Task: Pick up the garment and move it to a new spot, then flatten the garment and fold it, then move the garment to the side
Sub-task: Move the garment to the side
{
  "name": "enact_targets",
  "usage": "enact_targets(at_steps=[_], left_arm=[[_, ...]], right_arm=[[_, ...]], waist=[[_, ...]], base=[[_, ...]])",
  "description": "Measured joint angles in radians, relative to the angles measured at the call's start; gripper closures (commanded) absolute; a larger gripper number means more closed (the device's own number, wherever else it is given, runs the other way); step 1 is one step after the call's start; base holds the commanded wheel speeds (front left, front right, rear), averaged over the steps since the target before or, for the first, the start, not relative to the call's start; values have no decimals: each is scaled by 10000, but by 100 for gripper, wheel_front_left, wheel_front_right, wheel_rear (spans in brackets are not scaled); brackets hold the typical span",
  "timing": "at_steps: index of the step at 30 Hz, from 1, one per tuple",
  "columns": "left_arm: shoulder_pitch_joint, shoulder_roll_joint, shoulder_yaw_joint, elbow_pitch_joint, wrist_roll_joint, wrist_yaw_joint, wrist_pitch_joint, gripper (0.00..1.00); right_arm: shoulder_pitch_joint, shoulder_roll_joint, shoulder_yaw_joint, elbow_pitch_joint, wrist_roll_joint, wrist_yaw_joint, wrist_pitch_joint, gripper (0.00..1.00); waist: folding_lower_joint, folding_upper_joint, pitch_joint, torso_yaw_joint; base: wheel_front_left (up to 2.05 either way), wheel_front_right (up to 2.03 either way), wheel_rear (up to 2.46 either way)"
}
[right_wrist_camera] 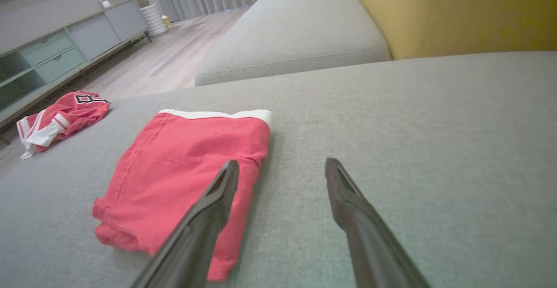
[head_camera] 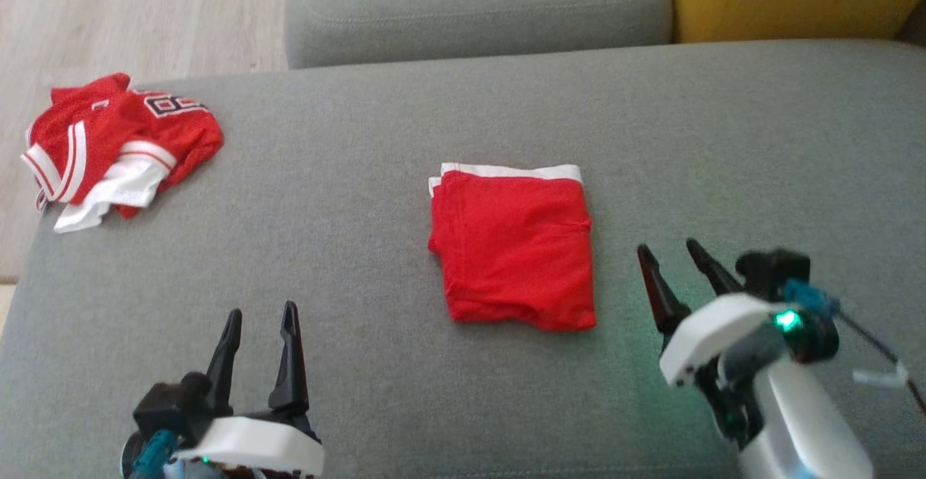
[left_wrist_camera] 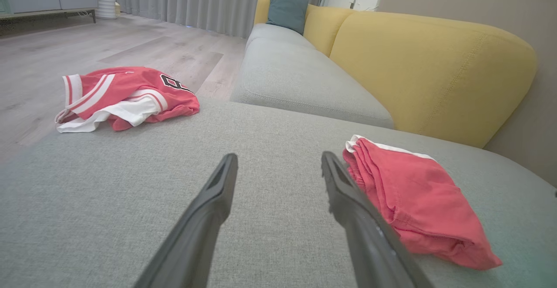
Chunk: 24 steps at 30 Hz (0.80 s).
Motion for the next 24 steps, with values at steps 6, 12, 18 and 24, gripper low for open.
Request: enact_targets(at_steps=[6, 12, 18, 24], left_arm=[[-240, -2, -29, -244, 90, -117, 0, 0], [-795, -8, -130, -648, 94, -119, 0, 0], [-1132, -17, -389, -823, 194, -117, 0, 0], [-1334, -31, -468, -949, 263, -115, 0, 0]], right_arm=[[-1239, -418, 196, 608, 698, 0, 1237, 0], [-2374, -658, 658, 1475, 1337, 0, 1969, 0], [-3293, -957, 1248, 2159, 1969, 0, 2445, 0], [-4069, -1285, 1952, 2924, 2569, 0, 3010, 0]], waist=[[0, 0, 546, 209], [0, 0, 1276, 458], [0, 0, 1852, 708], [1, 0, 2369, 962]], base=[[0, 0, 0], [0, 0, 0], [0, 0, 0], [0, 0, 0]])
